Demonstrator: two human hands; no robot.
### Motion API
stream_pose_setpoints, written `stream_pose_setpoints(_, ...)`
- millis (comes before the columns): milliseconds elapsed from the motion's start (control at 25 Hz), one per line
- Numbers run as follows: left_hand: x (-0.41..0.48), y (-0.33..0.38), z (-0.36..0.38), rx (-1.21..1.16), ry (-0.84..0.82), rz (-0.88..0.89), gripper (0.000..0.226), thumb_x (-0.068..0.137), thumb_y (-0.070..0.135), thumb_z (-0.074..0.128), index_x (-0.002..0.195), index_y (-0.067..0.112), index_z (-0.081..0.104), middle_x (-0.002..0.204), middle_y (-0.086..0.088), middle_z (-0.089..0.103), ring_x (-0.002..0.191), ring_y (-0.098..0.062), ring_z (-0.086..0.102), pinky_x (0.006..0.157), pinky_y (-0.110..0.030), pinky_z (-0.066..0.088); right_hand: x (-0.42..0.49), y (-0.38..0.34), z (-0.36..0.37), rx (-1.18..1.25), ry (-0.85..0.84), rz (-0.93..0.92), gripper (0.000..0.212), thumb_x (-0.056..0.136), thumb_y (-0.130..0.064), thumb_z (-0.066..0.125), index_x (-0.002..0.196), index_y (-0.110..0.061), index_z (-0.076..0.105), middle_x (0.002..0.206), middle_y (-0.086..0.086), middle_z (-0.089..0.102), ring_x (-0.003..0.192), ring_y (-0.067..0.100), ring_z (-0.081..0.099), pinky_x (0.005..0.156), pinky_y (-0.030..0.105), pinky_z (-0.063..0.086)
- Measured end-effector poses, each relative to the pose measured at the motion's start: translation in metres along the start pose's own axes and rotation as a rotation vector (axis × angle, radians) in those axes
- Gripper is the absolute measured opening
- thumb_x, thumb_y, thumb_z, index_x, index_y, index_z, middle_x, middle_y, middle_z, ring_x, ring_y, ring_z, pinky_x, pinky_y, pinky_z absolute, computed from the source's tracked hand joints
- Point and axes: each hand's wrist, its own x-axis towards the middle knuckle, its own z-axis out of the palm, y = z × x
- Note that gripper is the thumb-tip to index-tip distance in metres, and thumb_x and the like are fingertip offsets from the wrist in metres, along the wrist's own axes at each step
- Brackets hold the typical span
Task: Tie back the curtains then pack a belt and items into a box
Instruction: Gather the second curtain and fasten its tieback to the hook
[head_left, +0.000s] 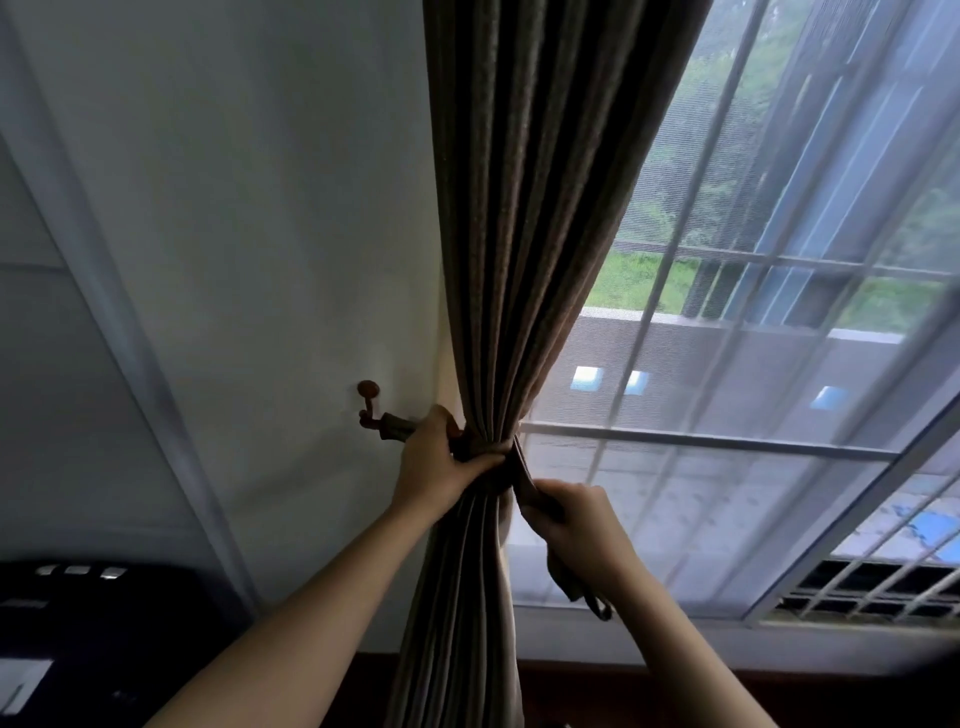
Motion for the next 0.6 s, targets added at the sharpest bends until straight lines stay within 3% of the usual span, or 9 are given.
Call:
stream_pose_setpoints(80, -0.001, 0.001, 0.001, 0.079, 0.033, 0.006, 0.044, 0.065, 0.036, 0.083, 0.058, 0.021, 0.042, 0.058, 0.010, 0.047, 0.054, 0.000, 0.046, 0.052, -0.020, 0.032, -0.007, -0.006, 0.016, 0.012, 0.035, -0.004, 0.037, 0.086, -0.015, 0.058, 0.055, -0.028, 0.044, 0.047, -0.008, 0.051, 0.044, 0.009, 0.043, 0.048, 0.021, 0.034)
stream_pose_setpoints(160, 0.002, -0.003, -0.003, 0.069, -0.058, 0.048, 0.038, 0.069, 0.033, 0.081, 0.052, 0.025, 0.047, 0.058, 0.011, 0.052, 0.056, 0.001, 0.051, 0.055, -0.014, 0.035, -0.012, -0.010, 0.034, 0.001, 0.098, -0.020, 0.017, 0.084, -0.012, 0.057, 0.070, -0.022, 0.057, 0.063, -0.001, 0.060, 0.050, 0.015, 0.047, 0.049, 0.030, 0.034)
stream_pose_setpoints(240, 0.005, -0.008, -0.015, -0.027, -0.210, 0.068, 0.024, 0.077, 0.028, 0.074, 0.057, 0.025, 0.061, 0.072, 0.010, 0.063, 0.070, -0.002, 0.060, 0.066, -0.014, 0.040, -0.013, -0.016, 0.050, -0.039, 0.155, -0.063, 0.026, 0.081, -0.004, 0.056, 0.097, -0.022, 0.068, 0.072, 0.005, 0.067, 0.068, 0.021, 0.054, 0.053, 0.021, 0.030)
stream_pose_setpoints(360, 0.007, -0.009, -0.031, -0.061, -0.409, 0.069, 0.018, 0.080, 0.029, 0.070, 0.064, 0.022, 0.073, 0.085, 0.021, 0.065, 0.083, 0.004, 0.062, 0.071, -0.009, 0.040, -0.013, -0.026, 0.072, -0.027, 0.161, -0.055, 0.050, 0.082, 0.002, 0.051, 0.130, -0.013, 0.054, 0.093, 0.013, 0.072, 0.093, 0.024, 0.062, 0.065, 0.014, 0.036)
stream_pose_setpoints(440, 0.010, -0.010, -0.033, 0.057, -0.468, 0.110, 0.018, 0.074, 0.039, 0.074, 0.069, 0.022, 0.075, 0.086, 0.024, 0.063, 0.084, 0.005, 0.061, 0.069, -0.006, 0.040, -0.015, -0.031, 0.089, -0.041, 0.111, -0.067, 0.057, 0.083, -0.003, 0.047, 0.139, -0.014, 0.041, 0.108, 0.011, 0.068, 0.106, 0.030, 0.060, 0.077, 0.023, 0.045)
stream_pose_setpoints(520, 0.014, -0.012, -0.032, 0.137, -0.494, 0.140, 0.015, 0.074, 0.032, 0.074, 0.076, 0.017, 0.075, 0.091, 0.014, 0.065, 0.083, 0.001, 0.060, 0.071, -0.011, 0.042, -0.022, -0.034, 0.099, -0.073, -0.076, -0.112, 0.065, 0.083, -0.017, 0.046, 0.145, -0.019, 0.028, 0.130, 0.003, 0.058, 0.115, 0.025, 0.057, 0.089, 0.033, 0.048)
stream_pose_setpoints(600, 0.017, -0.016, -0.033, 0.166, -0.512, 0.162, 0.010, 0.078, 0.023, 0.069, 0.080, 0.013, 0.073, 0.098, 0.003, 0.063, 0.086, -0.006, 0.059, 0.075, -0.018, 0.044, -0.030, -0.030, 0.096, 0.083, -0.195, -0.116, 0.064, 0.081, -0.034, 0.052, 0.142, -0.026, 0.036, 0.140, -0.007, 0.050, 0.124, 0.009, 0.050, 0.100, 0.031, 0.044)
